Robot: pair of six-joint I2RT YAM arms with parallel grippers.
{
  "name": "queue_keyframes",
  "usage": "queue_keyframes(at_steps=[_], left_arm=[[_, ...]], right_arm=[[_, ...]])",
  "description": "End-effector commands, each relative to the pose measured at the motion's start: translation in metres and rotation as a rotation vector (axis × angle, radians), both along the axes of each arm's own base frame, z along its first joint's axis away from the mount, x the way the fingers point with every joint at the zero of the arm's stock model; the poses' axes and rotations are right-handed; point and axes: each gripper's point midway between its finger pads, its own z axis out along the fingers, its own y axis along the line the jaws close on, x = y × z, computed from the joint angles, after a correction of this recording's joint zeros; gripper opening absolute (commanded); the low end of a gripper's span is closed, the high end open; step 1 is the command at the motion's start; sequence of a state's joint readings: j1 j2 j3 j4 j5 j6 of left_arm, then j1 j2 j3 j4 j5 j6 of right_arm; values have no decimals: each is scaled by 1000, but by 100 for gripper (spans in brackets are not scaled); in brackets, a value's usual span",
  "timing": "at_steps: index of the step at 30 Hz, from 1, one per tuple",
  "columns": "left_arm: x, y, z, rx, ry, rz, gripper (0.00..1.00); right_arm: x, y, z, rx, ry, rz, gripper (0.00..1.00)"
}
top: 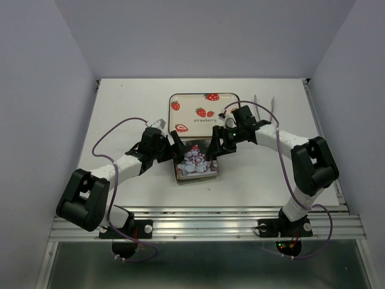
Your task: Pack the cookies
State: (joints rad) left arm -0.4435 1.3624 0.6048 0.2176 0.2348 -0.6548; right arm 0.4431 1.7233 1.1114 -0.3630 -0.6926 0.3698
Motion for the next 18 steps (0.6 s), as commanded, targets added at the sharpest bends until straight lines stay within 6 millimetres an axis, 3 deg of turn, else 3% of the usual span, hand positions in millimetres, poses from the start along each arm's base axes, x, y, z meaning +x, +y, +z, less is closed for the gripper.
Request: queue_keyframes(at_steps=[1, 18], left_arm=[[7, -7, 13, -21, -54, -33, 99], [11, -1, 11, 17, -54, -15, 99]], right_arm=[[7, 16, 22, 55, -45, 37, 74], [4, 24, 14, 41, -15, 79, 73]])
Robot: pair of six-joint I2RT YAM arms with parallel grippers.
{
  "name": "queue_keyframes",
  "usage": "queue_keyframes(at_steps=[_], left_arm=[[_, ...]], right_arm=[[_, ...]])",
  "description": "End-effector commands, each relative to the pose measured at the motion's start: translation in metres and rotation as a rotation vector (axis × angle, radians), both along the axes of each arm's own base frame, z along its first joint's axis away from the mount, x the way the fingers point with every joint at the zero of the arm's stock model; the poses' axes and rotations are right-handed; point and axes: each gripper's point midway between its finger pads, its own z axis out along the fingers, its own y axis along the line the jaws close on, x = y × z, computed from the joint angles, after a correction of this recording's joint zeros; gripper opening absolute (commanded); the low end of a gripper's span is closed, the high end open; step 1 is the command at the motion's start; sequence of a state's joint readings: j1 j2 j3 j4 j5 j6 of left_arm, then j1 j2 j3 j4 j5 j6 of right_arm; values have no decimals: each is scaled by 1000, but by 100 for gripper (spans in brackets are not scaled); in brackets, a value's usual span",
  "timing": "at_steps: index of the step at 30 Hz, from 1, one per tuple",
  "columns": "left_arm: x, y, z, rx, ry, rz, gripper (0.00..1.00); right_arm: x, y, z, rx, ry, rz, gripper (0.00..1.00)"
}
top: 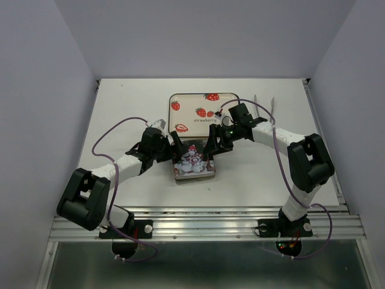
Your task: Pack the cookies
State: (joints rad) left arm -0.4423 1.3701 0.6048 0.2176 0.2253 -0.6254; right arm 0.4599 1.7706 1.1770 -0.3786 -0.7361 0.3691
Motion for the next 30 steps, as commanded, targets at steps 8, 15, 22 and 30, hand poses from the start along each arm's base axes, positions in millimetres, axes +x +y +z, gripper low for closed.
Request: queue_keyframes(at_steps=[8, 15, 22, 30], left_arm=[[20, 2, 19, 8, -69, 34, 99], [28, 31, 39, 81, -107, 178, 99], [30, 56, 80, 131, -177, 289, 99], [45, 22, 102, 69, -231, 132, 45]], right_arm=[[12, -1, 7, -88, -114, -8, 74], [34, -12, 20, -157, -229, -84, 76], [51, -11, 50, -138, -356, -99, 67], [61, 4, 66, -101, -440, -97, 24]])
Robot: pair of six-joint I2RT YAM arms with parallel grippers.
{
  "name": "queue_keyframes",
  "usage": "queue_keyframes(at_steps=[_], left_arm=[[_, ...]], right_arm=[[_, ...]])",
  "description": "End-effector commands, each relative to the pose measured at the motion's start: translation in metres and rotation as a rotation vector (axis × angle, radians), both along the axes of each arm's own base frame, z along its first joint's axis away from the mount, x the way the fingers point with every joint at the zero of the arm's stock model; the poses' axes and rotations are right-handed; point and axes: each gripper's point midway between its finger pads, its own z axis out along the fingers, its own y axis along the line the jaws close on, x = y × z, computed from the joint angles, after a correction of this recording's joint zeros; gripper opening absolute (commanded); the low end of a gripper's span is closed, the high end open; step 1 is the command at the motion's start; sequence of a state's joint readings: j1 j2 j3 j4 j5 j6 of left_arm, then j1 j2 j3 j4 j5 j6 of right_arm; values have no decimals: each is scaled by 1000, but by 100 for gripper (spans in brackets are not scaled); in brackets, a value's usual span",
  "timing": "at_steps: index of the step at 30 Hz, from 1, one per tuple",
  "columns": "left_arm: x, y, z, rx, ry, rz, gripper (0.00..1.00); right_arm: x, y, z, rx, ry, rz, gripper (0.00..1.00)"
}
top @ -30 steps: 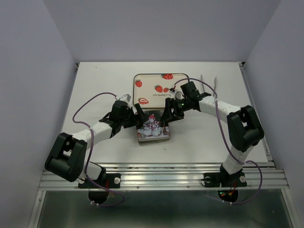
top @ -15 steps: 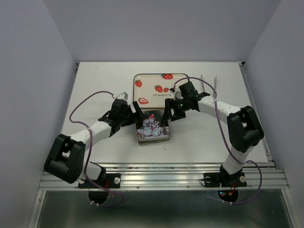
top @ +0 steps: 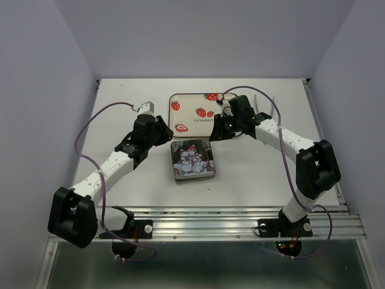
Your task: Pack the cookies
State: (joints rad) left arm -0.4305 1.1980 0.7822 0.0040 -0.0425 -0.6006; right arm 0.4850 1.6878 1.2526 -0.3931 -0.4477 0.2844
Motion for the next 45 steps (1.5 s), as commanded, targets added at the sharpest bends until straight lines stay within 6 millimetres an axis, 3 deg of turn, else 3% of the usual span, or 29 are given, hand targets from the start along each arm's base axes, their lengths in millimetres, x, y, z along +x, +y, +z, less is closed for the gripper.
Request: queue_keyframes(at_steps=[1, 5, 7, 11, 15, 17, 20, 23, 28, 29, 32, 35, 39, 45], left_arm=[[8, -24, 13, -24, -32, -119, 42], [5, -47, -5, -34, 18, -215, 33], [2, -48, -19, -25, 54, -221, 30], [-8, -33, -58, 22, 162, -153, 27], [-16, -4, -105, 115, 271, -19, 24], [-22, -2, -123, 126, 326, -19, 18], [-26, -8, -132, 104, 347, -41, 13], [-24, -16, -120, 76, 317, -86, 13], [-13, -16, -71, 53, 180, -83, 16], [-10, -16, -54, 39, 138, -77, 19], [-12, -15, -30, 33, 95, -83, 26], [-16, -17, -11, 22, 62, -98, 30], [-33, -28, -11, 3, 98, -160, 31], [-69, -46, -37, -1, 204, -243, 31]], right_arm=[[17, 23, 37, 42, -154, 34, 22], [15, 31, 25, 37, -126, 70, 20], [13, 37, 18, 30, -111, 75, 19], [10, 43, 10, 32, -80, 91, 19], [9, 40, 6, 15, -68, 84, 19], [8, 38, 4, 1, -59, 89, 20], [7, 35, 2, -14, -56, 82, 20], [7, 34, 5, -15, -67, 84, 20], [0, 35, 20, 9, -114, 132, 19], [-4, 33, 26, 17, -139, 156, 19], [-20, 32, 32, 34, -170, 216, 18], [-37, 28, 26, 46, -150, 258, 18], [-58, 26, 23, 65, -115, 286, 18], [-77, 19, 10, 70, -54, 289, 19]])
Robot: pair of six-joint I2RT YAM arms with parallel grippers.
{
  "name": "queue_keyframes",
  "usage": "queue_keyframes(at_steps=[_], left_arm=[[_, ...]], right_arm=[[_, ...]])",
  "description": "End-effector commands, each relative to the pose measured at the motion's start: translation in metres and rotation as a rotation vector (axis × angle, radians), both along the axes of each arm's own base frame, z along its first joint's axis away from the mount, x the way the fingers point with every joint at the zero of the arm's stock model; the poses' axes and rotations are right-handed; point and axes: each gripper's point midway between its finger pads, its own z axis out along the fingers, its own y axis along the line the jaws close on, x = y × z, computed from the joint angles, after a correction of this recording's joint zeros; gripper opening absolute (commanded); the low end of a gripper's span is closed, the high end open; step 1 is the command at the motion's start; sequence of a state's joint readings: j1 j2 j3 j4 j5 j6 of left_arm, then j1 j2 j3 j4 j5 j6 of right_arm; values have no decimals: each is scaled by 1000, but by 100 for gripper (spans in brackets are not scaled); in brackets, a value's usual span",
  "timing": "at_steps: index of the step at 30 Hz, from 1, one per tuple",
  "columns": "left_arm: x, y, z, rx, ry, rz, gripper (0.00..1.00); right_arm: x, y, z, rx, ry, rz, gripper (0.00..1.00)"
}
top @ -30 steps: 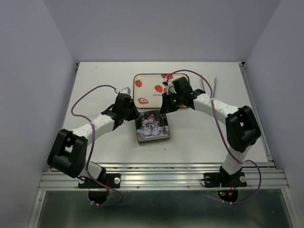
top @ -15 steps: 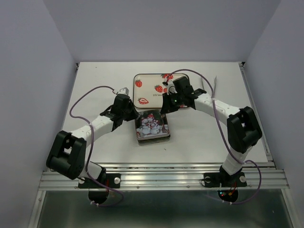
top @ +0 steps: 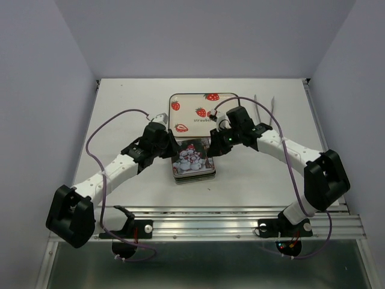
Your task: Pack the cookies
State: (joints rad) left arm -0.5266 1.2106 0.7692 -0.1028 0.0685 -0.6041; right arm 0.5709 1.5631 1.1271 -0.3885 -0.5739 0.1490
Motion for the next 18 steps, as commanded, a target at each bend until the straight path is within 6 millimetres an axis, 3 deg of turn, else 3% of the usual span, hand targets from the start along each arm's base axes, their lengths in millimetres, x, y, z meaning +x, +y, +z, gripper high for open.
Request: queue_keyframes(at_steps=[1, 4, 7, 9, 13, 15, 18], left_arm=[[-25, -7, -13, -1, 72, -46, 31], [-22, -1, -5, 0, 45, 3, 31], [-25, 3, 10, -35, 1, 23, 36], [-32, 5, 9, -48, -1, 13, 37], [-62, 8, -8, -72, 38, -46, 36], [-85, 1, -25, -94, 92, -115, 35], [-109, -13, -26, -135, 104, -195, 34]], right_arm=[[-10, -1, -1, 16, 0, 22, 19], [4, -2, -1, 8, -47, -36, 20], [39, 6, 23, 32, -131, -149, 20], [62, 13, 36, 47, -175, -196, 20], [110, 30, 43, 33, -239, -247, 20], [123, 44, 38, 24, -240, -196, 20], [131, 54, 25, -18, -238, -111, 20]])
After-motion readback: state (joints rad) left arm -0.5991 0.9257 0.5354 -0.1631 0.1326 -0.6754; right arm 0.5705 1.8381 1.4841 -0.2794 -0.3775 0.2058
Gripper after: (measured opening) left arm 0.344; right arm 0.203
